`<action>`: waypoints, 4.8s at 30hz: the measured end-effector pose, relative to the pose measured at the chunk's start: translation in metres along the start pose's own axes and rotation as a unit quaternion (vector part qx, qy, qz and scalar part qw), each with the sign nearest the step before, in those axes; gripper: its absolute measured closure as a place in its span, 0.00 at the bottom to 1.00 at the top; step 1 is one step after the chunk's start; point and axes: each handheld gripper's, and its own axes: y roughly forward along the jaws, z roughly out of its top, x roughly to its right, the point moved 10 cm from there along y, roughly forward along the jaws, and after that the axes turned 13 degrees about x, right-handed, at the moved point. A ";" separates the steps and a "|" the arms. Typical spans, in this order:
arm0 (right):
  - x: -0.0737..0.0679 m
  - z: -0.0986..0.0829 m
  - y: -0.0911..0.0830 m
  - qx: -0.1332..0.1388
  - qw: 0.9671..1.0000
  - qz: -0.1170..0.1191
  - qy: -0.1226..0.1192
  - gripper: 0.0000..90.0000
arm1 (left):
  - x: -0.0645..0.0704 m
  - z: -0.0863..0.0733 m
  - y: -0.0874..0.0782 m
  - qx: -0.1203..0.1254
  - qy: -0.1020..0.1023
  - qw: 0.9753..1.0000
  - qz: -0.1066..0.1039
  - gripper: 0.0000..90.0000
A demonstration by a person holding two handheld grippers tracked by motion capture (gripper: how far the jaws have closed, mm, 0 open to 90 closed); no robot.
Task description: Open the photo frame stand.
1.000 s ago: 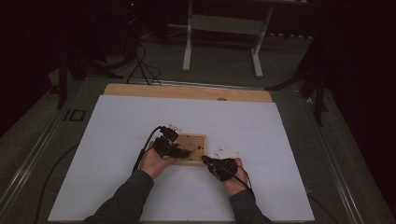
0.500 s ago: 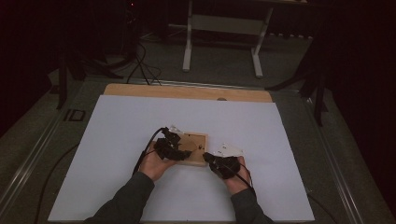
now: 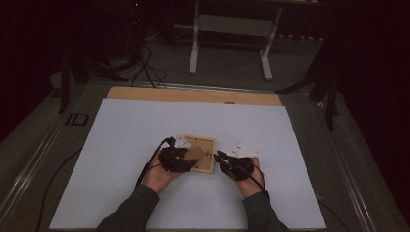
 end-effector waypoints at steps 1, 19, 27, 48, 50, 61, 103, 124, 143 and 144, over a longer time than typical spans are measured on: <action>0.002 0.005 -0.002 0.004 1.000 0.001 -0.002 0.82 | 0.001 -0.002 -0.002 0.006 0.007 1.000 0.003 0.58; 0.017 0.031 0.008 0.002 1.000 -0.016 -0.002 0.70 | 0.007 -0.011 -0.016 0.036 0.053 0.998 0.025 0.58; 0.016 0.025 0.020 -0.010 1.000 0.006 0.028 0.59 | 0.009 -0.015 -0.019 0.044 0.076 0.996 0.036 0.58; 0.009 0.007 0.043 -0.055 0.993 0.051 0.093 0.39 | 0.014 -0.019 -0.023 0.068 0.129 0.988 0.054 0.58; 0.009 0.005 0.045 -0.061 0.991 0.057 0.103 0.39 | 0.014 -0.019 -0.023 0.069 0.130 0.988 0.054 0.58; 0.006 0.006 0.044 -0.057 0.990 0.071 0.105 0.45 | 0.010 -0.025 -0.023 0.053 0.041 0.998 -0.013 0.56; 0.004 0.037 0.039 -0.005 0.999 0.010 0.037 0.63 | -0.020 -0.020 -0.010 0.041 -0.029 0.999 -0.009 0.72; -0.009 0.036 0.035 -0.005 1.000 0.029 0.006 0.63 | -0.020 -0.021 -0.013 0.041 -0.019 0.999 -0.010 0.73; -0.017 0.033 0.031 -0.002 0.999 0.043 -0.003 0.61 | -0.012 -0.024 -0.016 0.031 -0.003 0.999 -0.020 0.80; -0.018 0.033 0.031 0.000 0.999 0.043 -0.003 0.61 | -0.012 -0.024 -0.016 0.030 -0.002 0.999 -0.021 0.80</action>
